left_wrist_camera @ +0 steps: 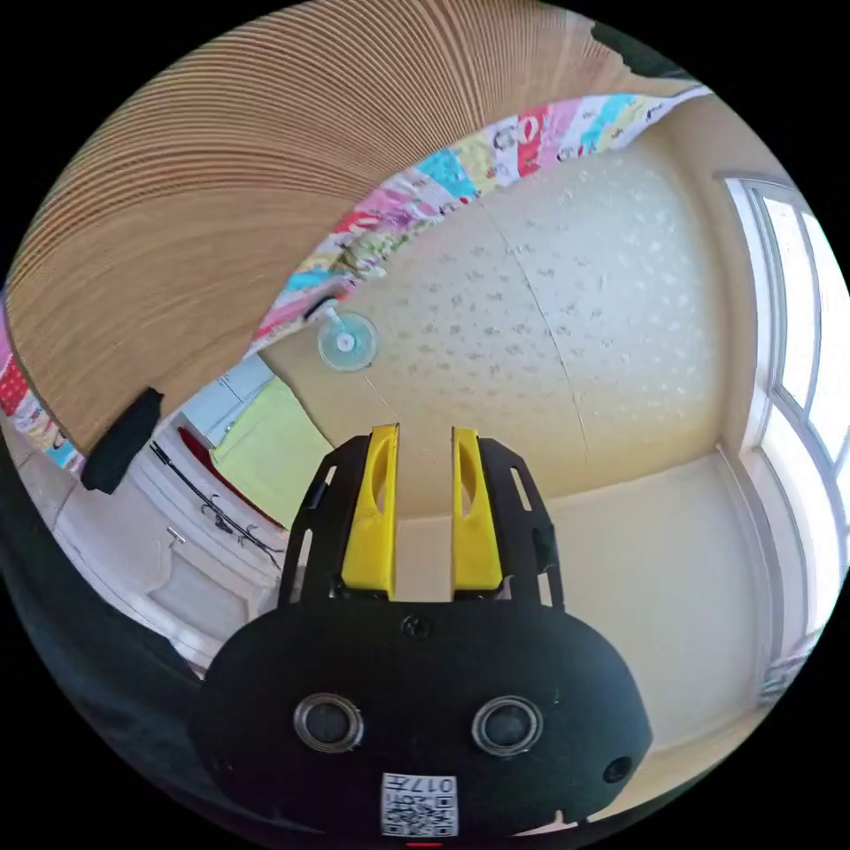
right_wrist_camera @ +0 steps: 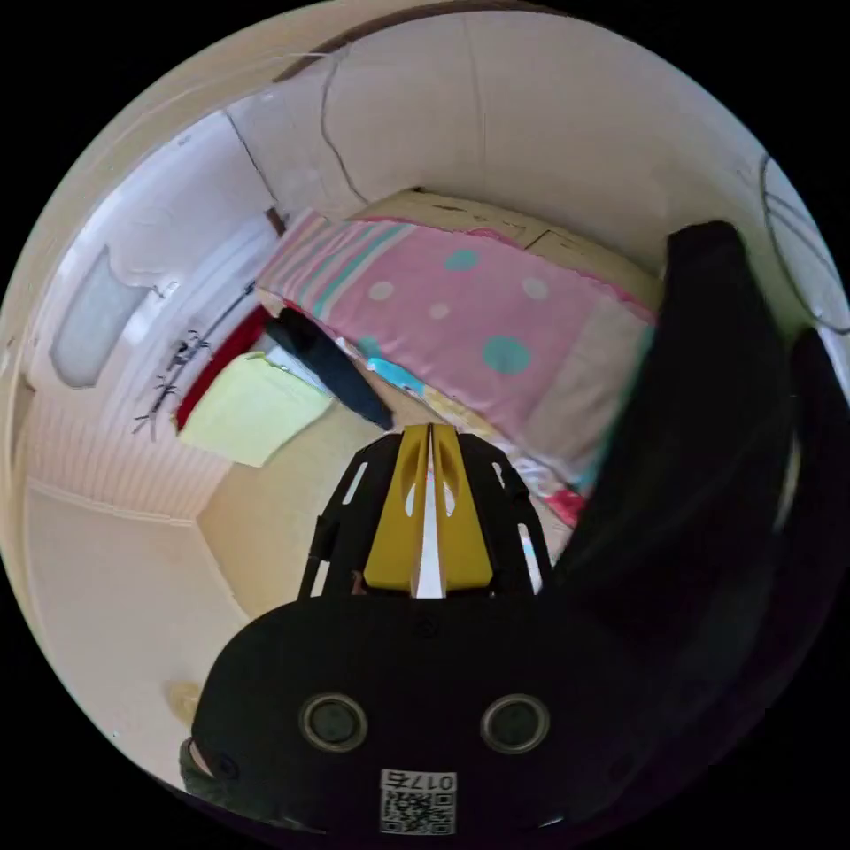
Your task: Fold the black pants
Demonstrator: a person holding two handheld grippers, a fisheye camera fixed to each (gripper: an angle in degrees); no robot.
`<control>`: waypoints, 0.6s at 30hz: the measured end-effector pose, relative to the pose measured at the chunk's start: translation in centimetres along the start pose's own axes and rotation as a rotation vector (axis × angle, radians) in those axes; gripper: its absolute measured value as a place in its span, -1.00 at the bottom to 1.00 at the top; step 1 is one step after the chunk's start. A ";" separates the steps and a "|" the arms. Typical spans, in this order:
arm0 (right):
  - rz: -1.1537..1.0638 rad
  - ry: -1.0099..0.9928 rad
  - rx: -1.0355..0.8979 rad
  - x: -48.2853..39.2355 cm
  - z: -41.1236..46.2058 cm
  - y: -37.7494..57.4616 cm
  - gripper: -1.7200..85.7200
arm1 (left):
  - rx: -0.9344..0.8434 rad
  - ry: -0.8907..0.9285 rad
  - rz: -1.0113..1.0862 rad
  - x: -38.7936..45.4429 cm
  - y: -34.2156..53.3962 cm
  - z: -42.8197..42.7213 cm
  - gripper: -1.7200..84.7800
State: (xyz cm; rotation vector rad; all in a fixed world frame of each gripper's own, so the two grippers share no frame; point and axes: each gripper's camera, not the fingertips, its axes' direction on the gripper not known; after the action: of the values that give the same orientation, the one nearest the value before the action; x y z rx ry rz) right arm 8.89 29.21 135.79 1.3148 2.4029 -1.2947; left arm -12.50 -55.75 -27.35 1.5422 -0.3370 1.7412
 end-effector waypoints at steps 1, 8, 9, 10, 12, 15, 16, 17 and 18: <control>-0.015 -0.096 -0.039 0.4 2.9 0.4 -0.95 | -0.057 0.056 0.002 1.6 1.2 1.1 -0.73; -0.344 0.221 -1.032 -4.6 27.5 9.8 -0.95 | -0.183 0.143 0.050 9.7 7.3 0.3 -0.75; -0.380 0.280 -1.107 -4.6 28.8 11.5 -0.95 | -0.177 0.152 0.053 10.2 7.6 -0.2 -0.75; -0.431 0.396 -1.233 -4.0 30.8 14.6 -0.95 | -0.159 0.168 0.061 11.1 7.9 -1.5 -0.75; -0.476 0.538 -1.372 -2.0 32.2 18.9 -0.94 | -0.119 0.176 0.066 12.2 8.4 -3.6 -0.75; -0.477 0.669 -1.474 2.9 31.0 23.4 -0.94 | -0.029 0.192 0.060 13.3 9.0 -7.4 -0.75; -0.455 0.692 -1.478 5.2 29.5 24.3 -0.94 | -0.002 0.205 0.059 13.7 9.3 -8.7 -0.75; -0.420 0.709 -1.466 7.6 27.5 24.8 -0.94 | 0.017 0.216 0.056 13.9 9.4 -9.8 -0.75; -0.399 0.719 -1.455 8.8 26.4 24.8 -0.94 | 0.025 0.221 0.054 14.0 9.5 -10.3 -0.75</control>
State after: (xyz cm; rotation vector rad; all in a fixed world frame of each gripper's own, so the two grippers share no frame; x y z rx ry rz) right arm 14.28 22.16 99.57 0.7928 2.8510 1.1180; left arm -26.06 -50.27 -13.98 1.3519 -0.2482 1.9431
